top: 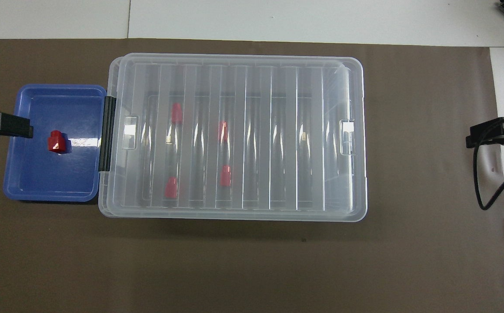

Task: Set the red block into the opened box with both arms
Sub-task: 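Move the right gripper toward the clear lid's edge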

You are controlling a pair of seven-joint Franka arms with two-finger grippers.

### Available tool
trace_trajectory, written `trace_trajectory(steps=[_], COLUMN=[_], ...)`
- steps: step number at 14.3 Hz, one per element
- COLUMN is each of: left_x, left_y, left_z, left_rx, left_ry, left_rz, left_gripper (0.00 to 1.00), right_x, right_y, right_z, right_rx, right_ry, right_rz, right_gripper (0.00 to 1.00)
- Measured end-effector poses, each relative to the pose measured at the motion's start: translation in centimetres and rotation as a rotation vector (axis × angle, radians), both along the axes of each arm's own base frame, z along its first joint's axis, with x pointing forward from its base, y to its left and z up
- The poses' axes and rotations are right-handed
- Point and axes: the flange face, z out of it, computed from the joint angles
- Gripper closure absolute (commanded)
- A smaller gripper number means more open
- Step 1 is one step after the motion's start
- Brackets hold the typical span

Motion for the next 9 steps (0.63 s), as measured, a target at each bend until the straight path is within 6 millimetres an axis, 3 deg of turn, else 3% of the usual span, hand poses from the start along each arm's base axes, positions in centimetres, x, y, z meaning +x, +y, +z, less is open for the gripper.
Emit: trace_trajectory(steps=[5, 9], left_x=[0.0, 0.0], left_y=[0.0, 0.0], left_z=[0.0, 0.0], left_rx=[0.000, 0.000], left_ry=[0.000, 0.000], left_rz=[0.001, 0.001], left_gripper=[0.00, 0.00], right_x=[0.3, 1.2], right_y=[0.3, 3.1], right_z=[0.0, -1.0], right_rx=[0.000, 0.018], right_ry=[-0.020, -0.070], right_rz=[0.005, 0.021], right_gripper=[0.00, 0.00])
